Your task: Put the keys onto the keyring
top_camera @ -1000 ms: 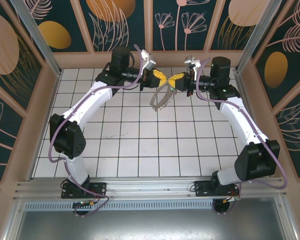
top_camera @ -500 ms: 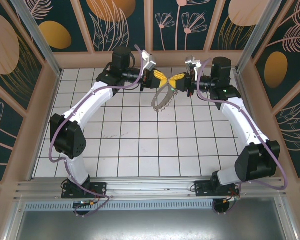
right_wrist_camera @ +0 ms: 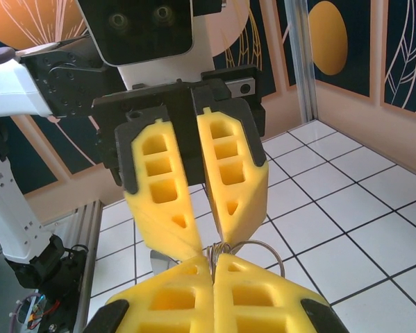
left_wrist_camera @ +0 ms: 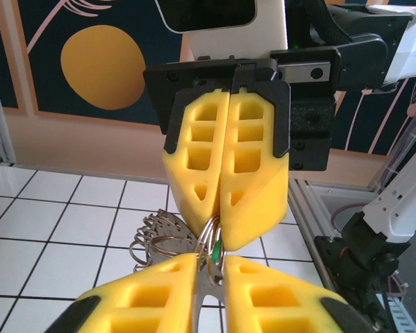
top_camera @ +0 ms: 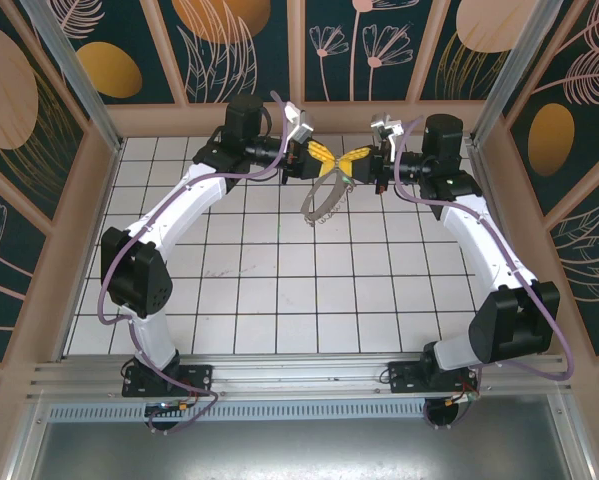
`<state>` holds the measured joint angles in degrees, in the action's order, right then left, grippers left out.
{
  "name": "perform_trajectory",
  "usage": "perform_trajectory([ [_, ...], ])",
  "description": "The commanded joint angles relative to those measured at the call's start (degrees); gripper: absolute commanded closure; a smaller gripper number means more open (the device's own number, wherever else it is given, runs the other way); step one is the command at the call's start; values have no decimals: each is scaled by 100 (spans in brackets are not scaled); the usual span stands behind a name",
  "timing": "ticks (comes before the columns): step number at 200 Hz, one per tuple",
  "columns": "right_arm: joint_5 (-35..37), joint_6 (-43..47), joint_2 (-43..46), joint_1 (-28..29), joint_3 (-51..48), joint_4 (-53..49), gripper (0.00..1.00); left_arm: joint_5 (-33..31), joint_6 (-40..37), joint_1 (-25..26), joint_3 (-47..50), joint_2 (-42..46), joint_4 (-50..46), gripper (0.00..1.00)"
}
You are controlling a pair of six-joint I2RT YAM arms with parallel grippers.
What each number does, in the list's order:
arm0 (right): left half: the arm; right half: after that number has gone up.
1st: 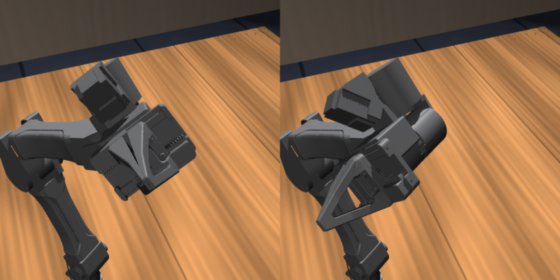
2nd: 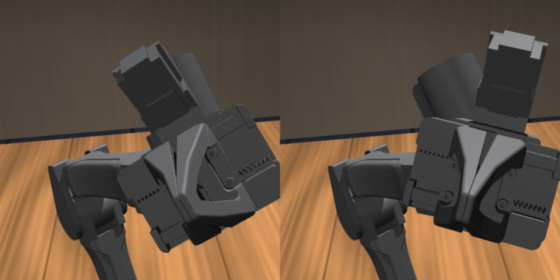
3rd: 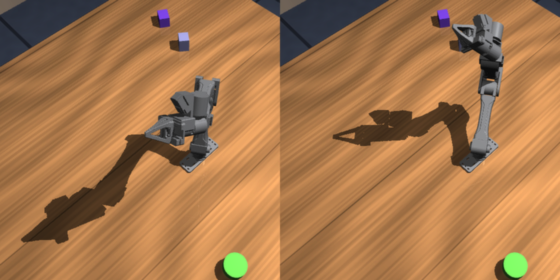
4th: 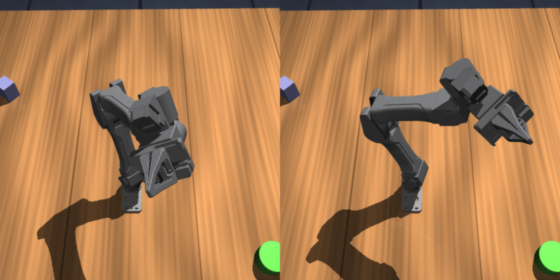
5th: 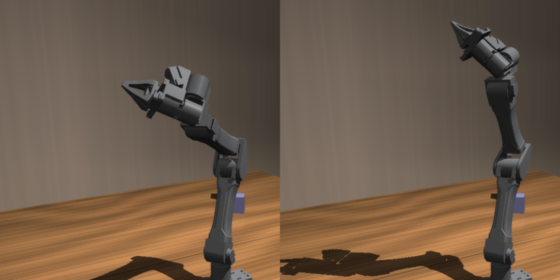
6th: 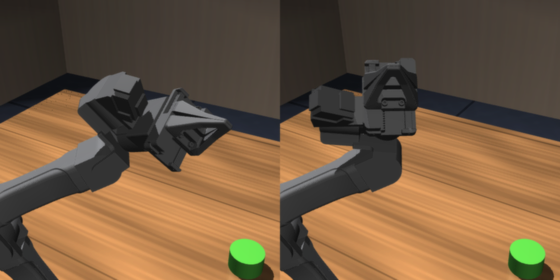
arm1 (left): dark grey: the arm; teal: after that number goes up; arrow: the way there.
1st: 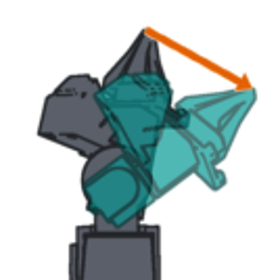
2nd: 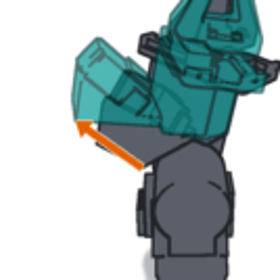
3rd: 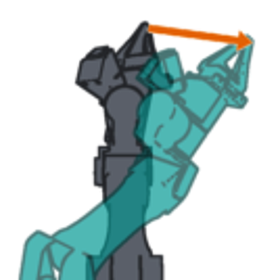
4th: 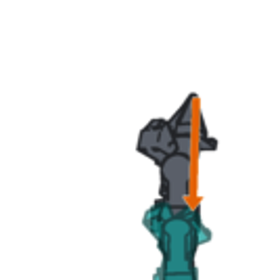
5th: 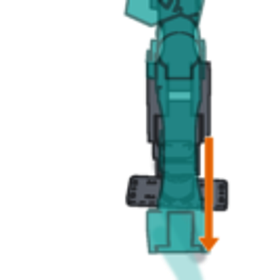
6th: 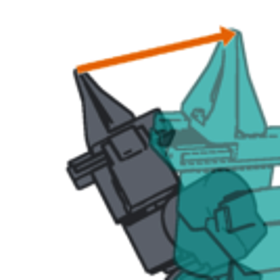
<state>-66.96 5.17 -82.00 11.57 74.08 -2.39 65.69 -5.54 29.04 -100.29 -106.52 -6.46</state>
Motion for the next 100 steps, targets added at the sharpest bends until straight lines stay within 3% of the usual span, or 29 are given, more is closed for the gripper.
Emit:
perform_trajectory([
  [1, -89, -52, 149, 29, -21, 522, 100, 427, -15, 295, -92, -167, -128, 80],
  [21, -98, -61, 154, 32, -24, 527, 100, 427, -22, 320, -83, -193, -130, 81],
  [44, -98, -51, 144, 32, -26, 520, 100, 445, -17, 338, -98, -202, -114, 90],
  [61, -132, -68, 118, 35, -19, 537, 100, 495, -4, 364, -113, -199, -85, 92],
  [100, -157, -93, 79, 39, -14, 555, 100, 550, -10, 464, -132, -200, -84, 81],
])
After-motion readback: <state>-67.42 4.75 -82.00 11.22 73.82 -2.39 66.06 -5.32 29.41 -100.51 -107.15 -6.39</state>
